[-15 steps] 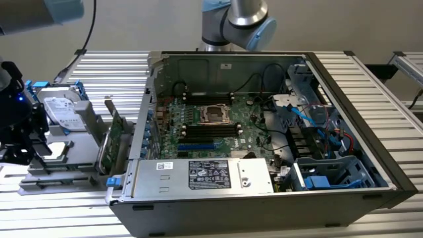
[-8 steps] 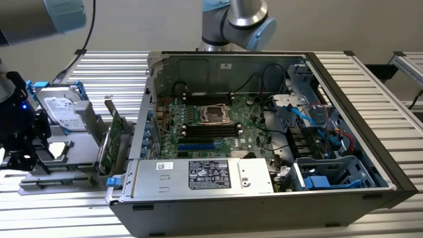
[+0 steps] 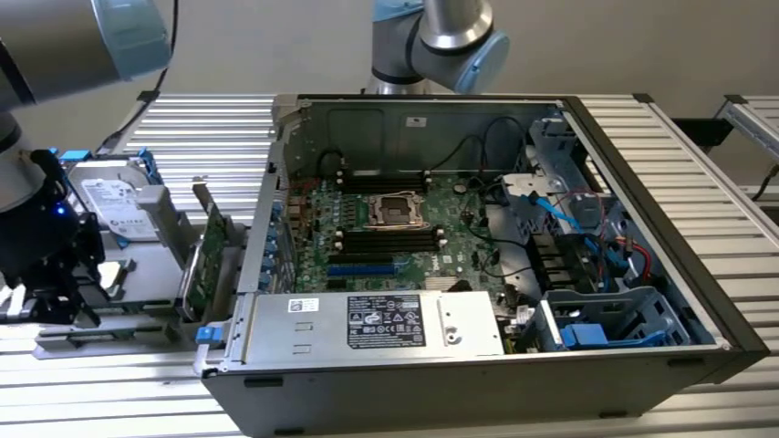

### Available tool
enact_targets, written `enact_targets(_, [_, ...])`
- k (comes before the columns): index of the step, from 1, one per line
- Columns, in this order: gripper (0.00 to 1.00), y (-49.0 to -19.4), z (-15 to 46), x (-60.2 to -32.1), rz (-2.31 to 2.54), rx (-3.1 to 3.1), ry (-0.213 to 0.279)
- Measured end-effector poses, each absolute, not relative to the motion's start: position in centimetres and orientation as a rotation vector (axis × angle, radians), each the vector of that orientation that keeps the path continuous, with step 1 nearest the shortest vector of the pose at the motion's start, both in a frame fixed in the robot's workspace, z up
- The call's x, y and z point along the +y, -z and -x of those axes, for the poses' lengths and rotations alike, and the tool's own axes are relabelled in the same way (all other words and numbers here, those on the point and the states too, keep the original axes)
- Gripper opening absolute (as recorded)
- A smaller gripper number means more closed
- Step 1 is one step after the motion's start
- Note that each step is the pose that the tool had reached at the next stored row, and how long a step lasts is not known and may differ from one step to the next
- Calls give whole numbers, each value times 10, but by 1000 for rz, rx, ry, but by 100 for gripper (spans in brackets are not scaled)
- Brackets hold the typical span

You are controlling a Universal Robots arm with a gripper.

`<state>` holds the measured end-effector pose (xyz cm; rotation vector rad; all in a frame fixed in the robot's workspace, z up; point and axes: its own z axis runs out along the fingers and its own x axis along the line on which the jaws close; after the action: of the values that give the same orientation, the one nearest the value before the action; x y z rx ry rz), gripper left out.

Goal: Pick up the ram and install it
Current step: 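Pick up the ram and move it above insertion slot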

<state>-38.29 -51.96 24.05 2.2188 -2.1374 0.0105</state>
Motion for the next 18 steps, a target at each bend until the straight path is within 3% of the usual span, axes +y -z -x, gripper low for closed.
enact_targets(18, [36, -208, 382, -523, -2224, -2132, -11])
